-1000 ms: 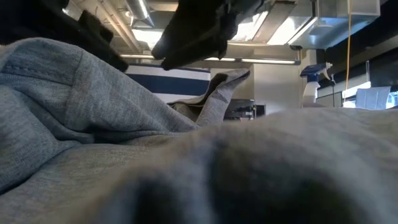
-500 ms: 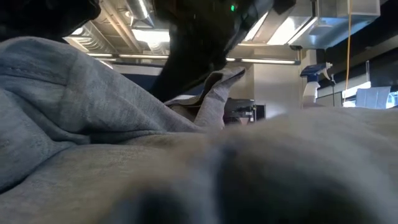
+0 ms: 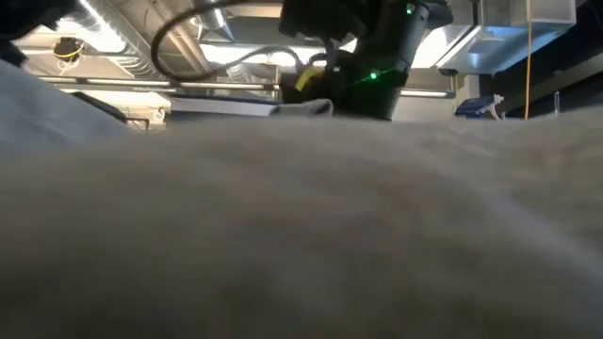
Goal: Fold Laundry from Bin
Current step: Fold the gray shirt
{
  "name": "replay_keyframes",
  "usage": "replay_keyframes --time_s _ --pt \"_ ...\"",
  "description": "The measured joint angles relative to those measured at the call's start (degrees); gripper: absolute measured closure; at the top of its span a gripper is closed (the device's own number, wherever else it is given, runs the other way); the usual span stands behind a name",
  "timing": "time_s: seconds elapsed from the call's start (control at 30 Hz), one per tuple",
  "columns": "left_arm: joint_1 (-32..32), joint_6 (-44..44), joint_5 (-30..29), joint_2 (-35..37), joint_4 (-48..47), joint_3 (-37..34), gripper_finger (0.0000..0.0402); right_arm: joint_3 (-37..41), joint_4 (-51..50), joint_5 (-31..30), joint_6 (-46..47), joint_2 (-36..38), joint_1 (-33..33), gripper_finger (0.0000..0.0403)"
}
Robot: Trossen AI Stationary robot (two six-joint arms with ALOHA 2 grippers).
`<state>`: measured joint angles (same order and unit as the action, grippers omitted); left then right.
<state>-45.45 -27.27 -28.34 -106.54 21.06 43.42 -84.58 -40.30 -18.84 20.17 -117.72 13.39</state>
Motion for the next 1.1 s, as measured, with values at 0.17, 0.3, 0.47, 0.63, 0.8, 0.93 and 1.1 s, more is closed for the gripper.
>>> replay_keyframes --time_s 0.17,0.3,0.47,0.63,0.8,0.93,1.1 --pt "-0.93 -0.16 -1.76 0.17 -0.04 0.0 0.0276 0.0 10.32 1.13 -2.75 2.23 1.83 0.0391" --pt "-0.27 0.06 -2.11 0.17 -0.87 0.0 0.0276 -0.09 23.83 9.74 -6.89 2.34 2.2 0.04" --pt "1.1 0.31 -2.14 0.2 -2.52 0.0 0.0276 0.04 24.43 11.65 -7.19 -0.72 1.54 0.0401" --pt "2.05 0.39 -2.14 0.2 -2.69 0.0 0.0276 -0.02 27.21 15.01 -7.99 -2.37 1.42 0.0401" --pt "2.49 0.37 -1.32 0.2 -2.6 0.0 0.0276 -0.04 29.64 17.76 -8.93 -3.18 1.48 0.0402" --pt "2.09 -1.16 -0.23 0.21 -2.47 0.0 0.0276 -0.17 29.53 18.63 -9.33 -4.27 0.94 0.0402" --pt "0.41 -4.2 1.44 0.22 -2.58 0.0 0.0276 0.09 24.24 14.33 -6.08 -6.31 -1.18 0.0402"
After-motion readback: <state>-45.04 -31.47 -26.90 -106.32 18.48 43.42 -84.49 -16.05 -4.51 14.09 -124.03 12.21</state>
